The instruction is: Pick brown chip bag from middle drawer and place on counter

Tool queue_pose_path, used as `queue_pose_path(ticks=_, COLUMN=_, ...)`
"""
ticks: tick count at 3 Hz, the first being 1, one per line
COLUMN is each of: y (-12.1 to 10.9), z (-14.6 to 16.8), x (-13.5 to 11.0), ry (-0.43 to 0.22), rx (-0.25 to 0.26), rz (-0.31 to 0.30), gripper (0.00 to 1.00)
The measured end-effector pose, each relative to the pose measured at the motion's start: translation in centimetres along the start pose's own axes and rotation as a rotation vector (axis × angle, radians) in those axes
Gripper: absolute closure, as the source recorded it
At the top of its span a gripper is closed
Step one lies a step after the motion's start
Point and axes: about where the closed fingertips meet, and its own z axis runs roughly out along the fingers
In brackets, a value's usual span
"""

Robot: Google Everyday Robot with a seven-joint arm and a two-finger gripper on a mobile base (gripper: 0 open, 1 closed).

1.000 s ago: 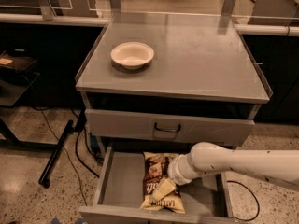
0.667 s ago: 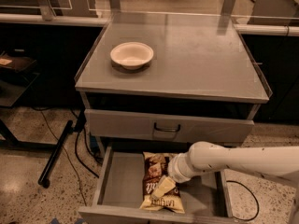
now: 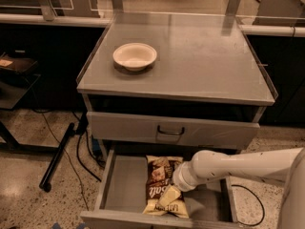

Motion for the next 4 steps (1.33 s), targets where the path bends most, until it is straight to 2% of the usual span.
queue_pose_path(ticks=4, y=-0.1, z=2.9, x=2.2, ry=0.019, rx=0.025, rz=-0.061, gripper=0.00)
